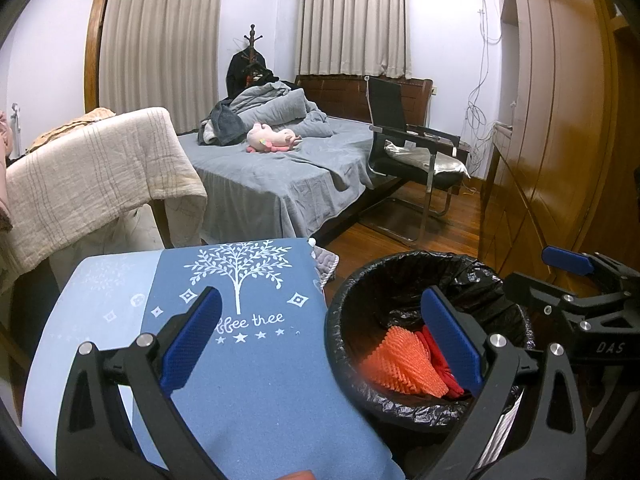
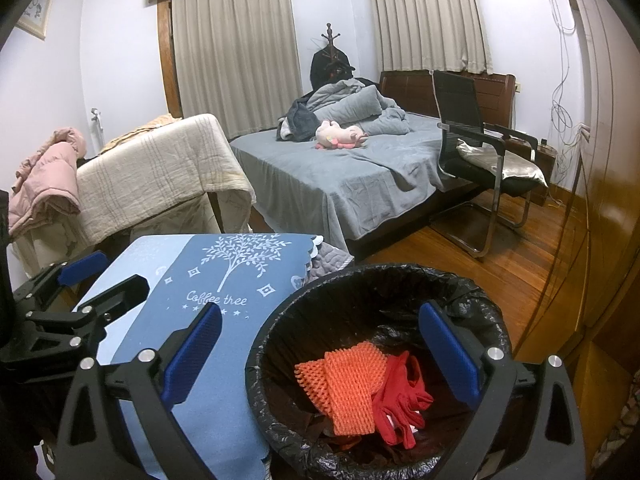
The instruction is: Collect trash
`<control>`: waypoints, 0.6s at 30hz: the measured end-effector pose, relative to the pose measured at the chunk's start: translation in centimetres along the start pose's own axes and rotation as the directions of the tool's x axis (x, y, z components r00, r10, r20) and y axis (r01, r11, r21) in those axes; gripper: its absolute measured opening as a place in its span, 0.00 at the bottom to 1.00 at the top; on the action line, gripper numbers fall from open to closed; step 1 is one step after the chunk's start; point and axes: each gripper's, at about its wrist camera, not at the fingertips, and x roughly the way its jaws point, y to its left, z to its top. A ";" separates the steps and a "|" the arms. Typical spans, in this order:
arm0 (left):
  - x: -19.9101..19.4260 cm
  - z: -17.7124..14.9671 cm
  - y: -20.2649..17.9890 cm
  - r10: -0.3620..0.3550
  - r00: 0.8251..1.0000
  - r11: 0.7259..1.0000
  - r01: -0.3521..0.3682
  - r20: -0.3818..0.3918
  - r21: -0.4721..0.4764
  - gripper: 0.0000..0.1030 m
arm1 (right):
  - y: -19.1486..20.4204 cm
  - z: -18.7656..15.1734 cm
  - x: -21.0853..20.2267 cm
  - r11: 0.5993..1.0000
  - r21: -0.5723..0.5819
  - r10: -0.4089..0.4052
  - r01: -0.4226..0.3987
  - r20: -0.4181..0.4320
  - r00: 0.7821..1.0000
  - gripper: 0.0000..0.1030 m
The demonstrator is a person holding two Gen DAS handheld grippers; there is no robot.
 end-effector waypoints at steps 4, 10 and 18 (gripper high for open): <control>0.0 0.0 0.0 0.000 1.000 1.000 0.000 0.000 0.001 0.94 | 0.0 0.0 0.0 1.000 0.000 0.000 0.000 0.001 1.000 0.94; 0.0 0.0 0.0 0.001 1.000 1.000 -0.001 0.000 0.002 0.94 | 0.1 0.0 0.0 1.000 -0.001 -0.001 0.001 0.001 1.000 0.94; 0.0 0.0 0.0 0.000 1.000 1.000 0.000 0.000 0.002 0.94 | 0.1 -0.1 0.0 1.000 0.000 -0.001 0.001 0.000 1.000 0.94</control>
